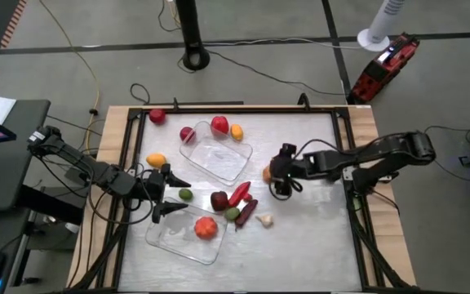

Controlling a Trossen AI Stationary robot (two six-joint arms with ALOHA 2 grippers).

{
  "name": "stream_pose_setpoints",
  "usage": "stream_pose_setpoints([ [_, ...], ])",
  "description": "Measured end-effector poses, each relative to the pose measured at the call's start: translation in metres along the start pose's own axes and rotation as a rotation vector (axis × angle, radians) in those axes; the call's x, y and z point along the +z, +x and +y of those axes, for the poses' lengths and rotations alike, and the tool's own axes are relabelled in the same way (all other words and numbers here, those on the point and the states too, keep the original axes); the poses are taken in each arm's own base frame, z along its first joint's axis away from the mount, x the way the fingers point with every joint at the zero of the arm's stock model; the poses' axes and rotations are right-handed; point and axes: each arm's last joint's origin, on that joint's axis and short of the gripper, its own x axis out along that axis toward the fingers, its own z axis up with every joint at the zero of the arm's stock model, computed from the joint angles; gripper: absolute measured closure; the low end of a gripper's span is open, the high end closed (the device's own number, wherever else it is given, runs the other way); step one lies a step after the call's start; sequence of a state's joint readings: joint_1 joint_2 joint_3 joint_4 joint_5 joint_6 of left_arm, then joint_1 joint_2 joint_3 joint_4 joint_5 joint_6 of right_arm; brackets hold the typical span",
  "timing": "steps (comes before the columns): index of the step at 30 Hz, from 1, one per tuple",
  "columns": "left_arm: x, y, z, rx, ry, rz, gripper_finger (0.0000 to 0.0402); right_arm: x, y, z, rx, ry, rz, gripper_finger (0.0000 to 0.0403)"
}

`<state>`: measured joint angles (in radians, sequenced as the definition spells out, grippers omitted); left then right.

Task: Sort produce into baskets
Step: Put the brown potato into the bottom transparent bin

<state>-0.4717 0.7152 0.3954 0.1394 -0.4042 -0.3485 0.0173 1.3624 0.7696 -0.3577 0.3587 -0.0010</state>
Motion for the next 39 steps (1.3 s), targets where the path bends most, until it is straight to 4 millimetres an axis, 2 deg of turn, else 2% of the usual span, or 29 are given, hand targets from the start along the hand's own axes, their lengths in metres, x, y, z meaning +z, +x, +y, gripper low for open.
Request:
stream_pose_setpoints([
  [5,-0.001,0.0,0.0,-0.002,0.003,0.008,0.0079,-0.007,0.006,-0.01,0.038,-0.004,0.077,0.0004],
  [11,-0.002,0.0,0.001,0.002,0.009,0.02,0.0079,-0.018,0.034,-0.007,0.091,-0.039,0.209,0.0021],
  [15,-0.002,0.0,0.001,0.002,0.009,0.021,0.0079,-0.024,0.051,-0.001,0.095,-0.073,0.265,0.0048],
  [18,-0.002,0.0,0.001,0.002,0.009,0.02,0.0079,-0.024,0.053,0.002,0.097,-0.075,0.269,0.0083],
  [28,-0.002,0.0,0.0,0.003,0.007,0.016,0.0079,0.001,0.028,0.022,0.089,-0.112,0.095,0.0198],
  [31,-0.002,0.0,0.001,0.002,0.002,0.017,0.0079,0.005,0.021,0.027,0.101,-0.108,0.069,0.0206],
  [34,-0.002,0.0,0.0,-0.001,0.002,0.018,0.0079,0.014,0.013,0.034,0.097,-0.094,0.034,0.0196],
  [39,-0.001,0.0,0.0,0.0,0.005,0.014,0.0079,0.04,-0.008,0.052,0.147,-0.106,-0.093,0.0199],
])
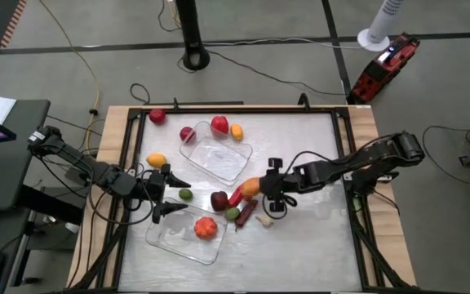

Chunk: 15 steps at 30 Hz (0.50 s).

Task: Sort produce into baskets
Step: Put the brown potato into the bottom transparent bin

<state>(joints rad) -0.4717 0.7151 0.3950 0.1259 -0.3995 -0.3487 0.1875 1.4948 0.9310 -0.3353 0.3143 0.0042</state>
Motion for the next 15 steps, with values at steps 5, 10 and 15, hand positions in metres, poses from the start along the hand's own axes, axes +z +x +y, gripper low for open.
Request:
stream_pose_setpoints([
  [5,0.0,0.0,0.0,0.017,-0.011,-0.006,0.0079,0.035,-0.018,0.016,0.062,0.042,-0.213,0.0202],
  [10,0.0,0.0,0.001,0.031,-0.013,-0.011,0.0079,0.063,-0.022,0.035,0.168,0.044,-0.35,0.0193],
  [15,0.0,0.0,0.001,0.032,-0.012,-0.01,0.0079,0.09,-0.003,0.054,0.242,-0.03,-0.368,0.0191],
])
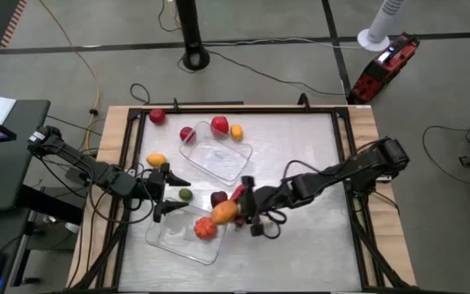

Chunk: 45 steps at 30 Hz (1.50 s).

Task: Sort produce into baskets
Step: Put the brown potato into the bottom transparent bin, then put the left lemon into the top transparent bin

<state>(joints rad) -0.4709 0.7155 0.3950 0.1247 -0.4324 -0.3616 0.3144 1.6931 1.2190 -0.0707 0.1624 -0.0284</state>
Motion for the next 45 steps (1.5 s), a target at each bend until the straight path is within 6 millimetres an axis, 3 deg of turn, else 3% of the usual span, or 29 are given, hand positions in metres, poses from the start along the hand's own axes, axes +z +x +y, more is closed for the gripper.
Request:
stream_pose_setpoints([
  [6,-0.001,0.0,0.0,-0.011,0.0,0.009,0.0079,0.018,0.036,0.005,0.088,-0.059,0.03,0.016],
  [11,-0.007,-0.001,0.002,-0.014,-0.017,0.086,0.0079,0.026,0.048,-0.003,0.094,-0.071,0.132,0.0121],
  [15,-0.014,-0.006,0.008,0.1,-0.039,0.225,0.0079,0.03,0.04,-0.011,0.048,-0.065,0.181,0.0109],
  [19,-0.016,-0.015,0.016,0.264,-0.046,0.353,0.0079,0.031,0.013,-0.015,-0.003,-0.072,0.166,0.0109],
  [22,-0.015,-0.02,0.026,0.384,-0.07,0.423,0.0079,0.018,-0.005,-0.021,-0.054,-0.049,0.169,0.011],
  [31,-0.012,-0.023,0.065,0.593,-0.179,0.6,0.0079,-0.052,-0.031,-0.029,-0.132,0.106,0.089,0.011],
  [40,-0.01,-0.019,0.103,0.697,-0.303,0.729,0.0079,-0.067,-0.045,-0.018,-0.133,0.066,0.085,0.011],
  [45,0.004,-0.008,0.115,0.773,-0.317,0.799,0.0079,-0.08,-0.043,-0.018,-0.134,0.05,0.1,0.0111],
])
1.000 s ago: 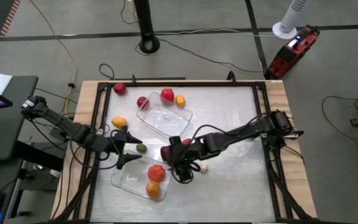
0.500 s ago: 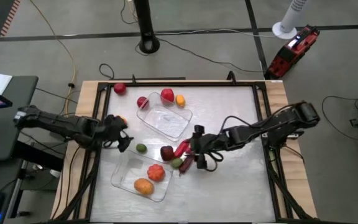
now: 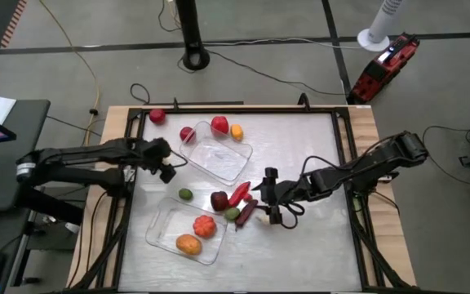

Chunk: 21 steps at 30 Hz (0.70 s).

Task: Sort produce into baskets
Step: Put the left lemon into the top transparent bin

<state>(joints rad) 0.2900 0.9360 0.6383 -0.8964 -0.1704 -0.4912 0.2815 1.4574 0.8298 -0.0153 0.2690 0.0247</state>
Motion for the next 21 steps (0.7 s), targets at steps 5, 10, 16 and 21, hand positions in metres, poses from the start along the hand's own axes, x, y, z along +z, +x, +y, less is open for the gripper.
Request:
stream_pose_setpoints([
  [5,0.02,-0.002,-0.001,0.15,0.099,0.15,0.0079,-0.004,0.001,0.001,0.002,0.0,-0.004,0.0111],
  [10,0.032,0.015,-0.001,0.159,0.218,0.328,0.0079,-0.011,0.002,0.005,0.013,-0.018,-0.019,0.0111],
  [16,0.033,0.037,0.003,0.203,0.355,0.492,0.0079,-0.016,0.003,0.005,0.012,-0.02,-0.009,0.0111],
  [21,0.034,0.045,0.003,0.247,0.465,0.533,0.0094,-0.013,0.003,0.004,0.01,-0.018,-0.041,0.0111],
])
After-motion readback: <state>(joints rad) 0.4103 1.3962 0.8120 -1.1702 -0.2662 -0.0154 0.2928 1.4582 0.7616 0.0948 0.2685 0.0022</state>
